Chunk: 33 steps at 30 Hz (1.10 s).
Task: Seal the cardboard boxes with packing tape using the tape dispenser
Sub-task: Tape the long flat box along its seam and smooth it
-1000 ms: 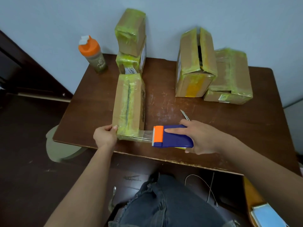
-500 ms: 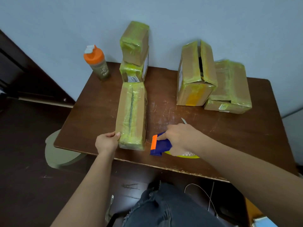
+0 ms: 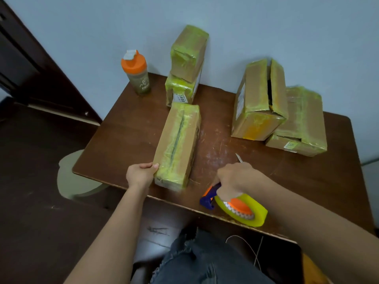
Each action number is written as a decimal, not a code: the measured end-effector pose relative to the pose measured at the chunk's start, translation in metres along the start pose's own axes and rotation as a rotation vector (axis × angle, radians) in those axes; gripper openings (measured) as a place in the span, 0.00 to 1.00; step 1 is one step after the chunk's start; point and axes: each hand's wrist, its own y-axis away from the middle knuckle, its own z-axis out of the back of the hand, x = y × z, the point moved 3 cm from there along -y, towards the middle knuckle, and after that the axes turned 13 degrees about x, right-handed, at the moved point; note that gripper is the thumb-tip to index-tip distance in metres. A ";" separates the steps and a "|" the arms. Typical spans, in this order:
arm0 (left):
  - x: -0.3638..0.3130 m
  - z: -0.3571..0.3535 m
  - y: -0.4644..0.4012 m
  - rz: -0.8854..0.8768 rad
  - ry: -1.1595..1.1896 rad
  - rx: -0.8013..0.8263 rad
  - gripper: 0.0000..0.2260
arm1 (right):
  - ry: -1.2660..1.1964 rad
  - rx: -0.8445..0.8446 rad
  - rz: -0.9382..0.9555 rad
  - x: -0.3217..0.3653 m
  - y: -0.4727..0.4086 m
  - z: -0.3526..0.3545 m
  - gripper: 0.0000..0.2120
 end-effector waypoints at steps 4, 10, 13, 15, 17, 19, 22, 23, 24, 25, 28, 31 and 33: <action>0.002 -0.002 0.002 0.010 -0.029 -0.034 0.13 | 0.014 -0.184 -0.096 -0.015 0.003 0.006 0.12; 0.008 -0.008 0.017 0.011 -0.095 -0.011 0.05 | -0.070 -0.267 -0.196 -0.030 -0.010 -0.004 0.20; 0.016 -0.009 0.025 -0.033 -0.177 -0.026 0.06 | -0.082 -0.293 -0.186 -0.031 -0.018 -0.013 0.26; 0.018 -0.011 0.030 -0.054 -0.209 -0.034 0.09 | -0.089 -0.312 -0.186 -0.031 -0.020 -0.016 0.28; 0.018 -0.014 0.033 -0.066 -0.222 -0.027 0.09 | -0.099 -0.319 -0.188 -0.032 -0.023 -0.017 0.29; 0.019 -0.016 0.034 -0.066 -0.225 -0.016 0.08 | -0.105 -0.312 -0.190 -0.033 -0.026 -0.015 0.31; 0.020 -0.015 0.031 -0.057 -0.207 0.015 0.07 | -0.061 -0.334 -0.186 -0.032 -0.029 -0.014 0.34; 0.021 -0.015 0.031 -0.049 -0.203 0.026 0.07 | -0.041 -0.364 -0.179 -0.031 -0.031 -0.014 0.35; 0.022 -0.014 0.030 -0.040 -0.203 0.036 0.07 | -0.025 -0.402 -0.167 -0.029 -0.031 -0.014 0.38; 0.023 -0.014 0.029 -0.032 -0.206 0.043 0.07 | -0.007 -0.437 -0.153 -0.027 -0.030 -0.013 0.40; 0.025 -0.015 0.027 -0.022 -0.205 0.052 0.07 | 0.072 -0.591 -0.074 -0.013 -0.019 -0.009 0.34; 0.027 -0.015 0.027 -0.021 -0.211 0.047 0.08 | -0.055 -0.845 0.130 0.011 -0.006 -0.019 0.11; 0.027 -0.015 0.028 -0.025 -0.213 0.048 0.08 | -0.359 -0.757 0.166 0.023 -0.011 -0.038 0.09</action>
